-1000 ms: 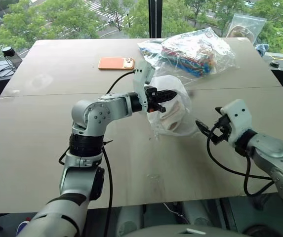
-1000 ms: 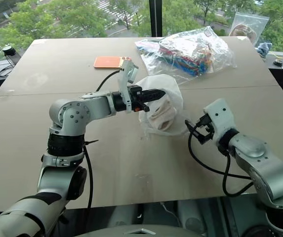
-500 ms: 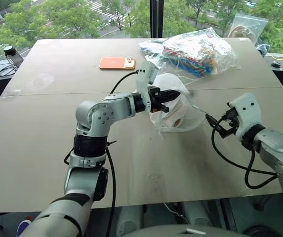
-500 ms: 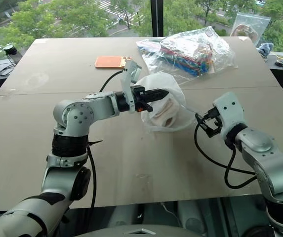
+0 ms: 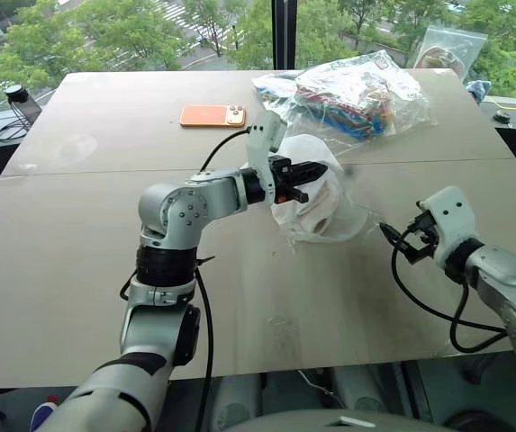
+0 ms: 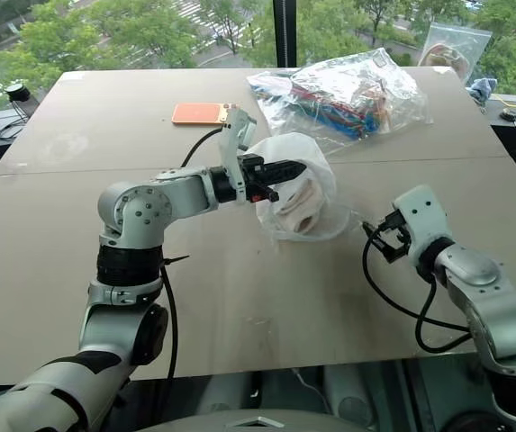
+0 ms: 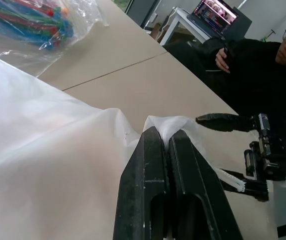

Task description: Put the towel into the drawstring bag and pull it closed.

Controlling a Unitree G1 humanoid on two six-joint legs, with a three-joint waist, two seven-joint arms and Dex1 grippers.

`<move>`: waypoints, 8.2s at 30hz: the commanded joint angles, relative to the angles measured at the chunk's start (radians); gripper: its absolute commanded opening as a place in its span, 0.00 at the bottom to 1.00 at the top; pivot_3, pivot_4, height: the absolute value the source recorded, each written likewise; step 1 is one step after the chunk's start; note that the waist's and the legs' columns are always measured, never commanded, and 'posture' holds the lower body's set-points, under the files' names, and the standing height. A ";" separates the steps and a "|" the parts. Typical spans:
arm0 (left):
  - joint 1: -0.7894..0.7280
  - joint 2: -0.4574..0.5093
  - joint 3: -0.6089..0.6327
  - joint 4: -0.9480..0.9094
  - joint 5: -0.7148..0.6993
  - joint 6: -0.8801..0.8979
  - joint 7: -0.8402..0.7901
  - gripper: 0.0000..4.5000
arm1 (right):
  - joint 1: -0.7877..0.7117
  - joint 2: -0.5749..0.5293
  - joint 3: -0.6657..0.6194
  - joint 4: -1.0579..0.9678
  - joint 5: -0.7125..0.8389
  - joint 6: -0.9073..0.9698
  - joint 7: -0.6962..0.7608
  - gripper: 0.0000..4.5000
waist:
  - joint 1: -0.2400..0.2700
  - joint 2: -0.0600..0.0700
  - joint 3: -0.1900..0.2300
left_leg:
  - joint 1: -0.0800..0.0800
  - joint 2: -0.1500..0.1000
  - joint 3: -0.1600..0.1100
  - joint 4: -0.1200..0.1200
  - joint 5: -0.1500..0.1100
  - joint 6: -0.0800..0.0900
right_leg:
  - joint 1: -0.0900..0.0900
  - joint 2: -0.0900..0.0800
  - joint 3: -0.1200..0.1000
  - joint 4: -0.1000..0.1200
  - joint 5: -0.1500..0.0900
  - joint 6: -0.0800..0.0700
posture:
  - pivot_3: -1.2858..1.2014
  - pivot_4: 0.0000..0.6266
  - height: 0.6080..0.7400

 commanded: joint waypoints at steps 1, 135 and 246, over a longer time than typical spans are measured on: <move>-0.017 0.001 0.014 -0.043 -0.003 -0.005 -0.008 0.00 | -0.037 0.059 0.023 0.013 -0.046 -0.028 -0.056 0.99 | 0.000 0.000 0.000 | 0.000 0.000 0.000 0.000 0.000 0.000 | 0.000 0.000 0.000 0.000 0.000 0.000 | 0.52 0.24 1.00; 0.433 0.134 -0.164 -0.005 0.636 -0.882 -0.314 0.68 | -0.097 0.310 0.031 -0.048 -0.133 -0.240 -0.095 0.00 | 0.015 0.003 -0.002 | 0.000 0.001 0.000 0.001 0.000 0.000 | 0.000 0.000 0.000 0.001 0.000 -0.001 | 0.52 0.24 1.00; 0.109 0.232 -0.031 0.120 0.036 -0.246 -1.002 0.01 | -0.094 0.302 -0.084 -0.116 -0.156 -0.191 -0.180 0.00 | 0.002 0.003 -0.002 | 0.000 0.001 0.000 0.001 0.000 0.000 | 0.000 0.000 -0.001 0.001 0.000 -0.001 | 0.52 0.24 1.00</move>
